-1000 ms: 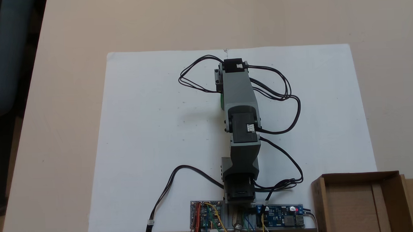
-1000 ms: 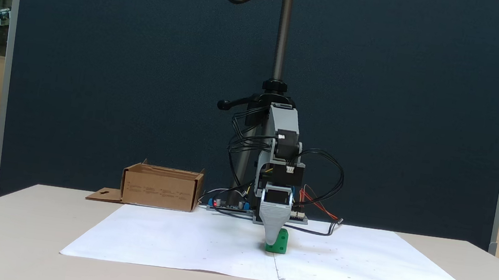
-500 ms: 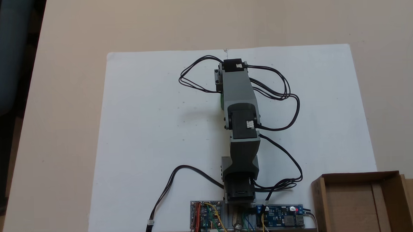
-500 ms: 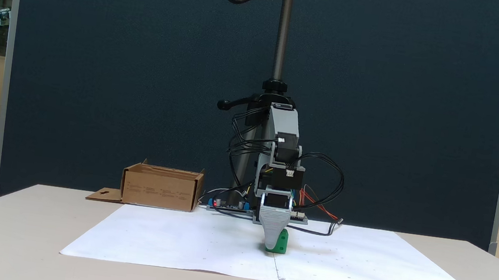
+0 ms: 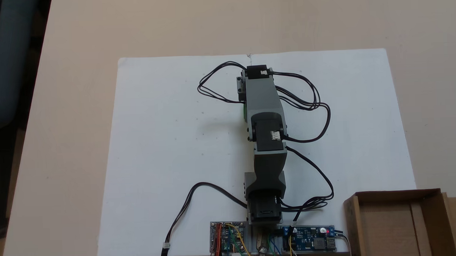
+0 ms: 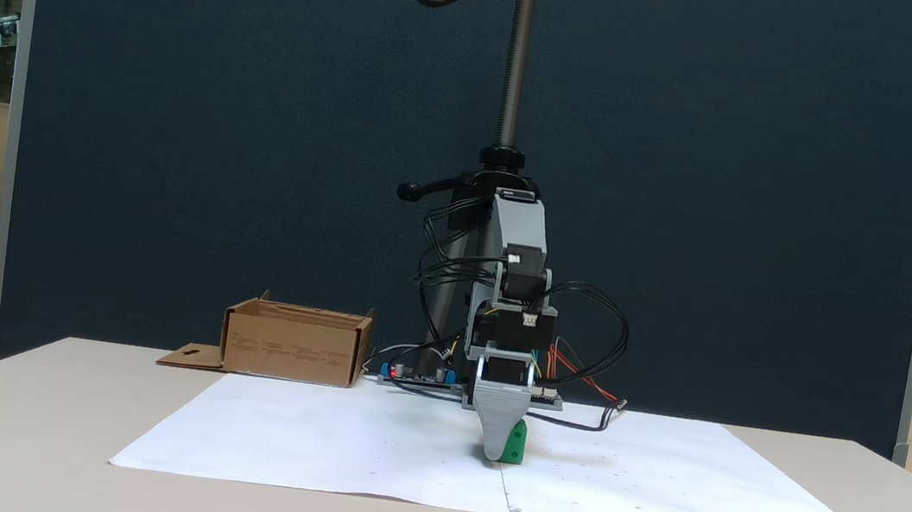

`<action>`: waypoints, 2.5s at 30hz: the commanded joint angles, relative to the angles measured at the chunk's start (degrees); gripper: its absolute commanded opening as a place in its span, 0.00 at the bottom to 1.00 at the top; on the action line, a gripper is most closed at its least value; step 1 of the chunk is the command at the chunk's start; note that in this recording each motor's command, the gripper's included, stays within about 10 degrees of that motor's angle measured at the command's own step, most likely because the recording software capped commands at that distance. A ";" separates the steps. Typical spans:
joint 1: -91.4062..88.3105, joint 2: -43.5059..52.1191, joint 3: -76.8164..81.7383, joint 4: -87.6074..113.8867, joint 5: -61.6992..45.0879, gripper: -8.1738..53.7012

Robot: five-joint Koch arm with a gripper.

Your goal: Grasp a green dice and put it in the bin.

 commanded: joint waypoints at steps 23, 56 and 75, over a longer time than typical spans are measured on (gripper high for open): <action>-2.55 -0.35 0.00 -2.72 3.43 0.32; 16.96 9.76 -50.01 45.00 -1.14 0.32; 97.03 1.41 -50.36 37.18 -28.74 0.32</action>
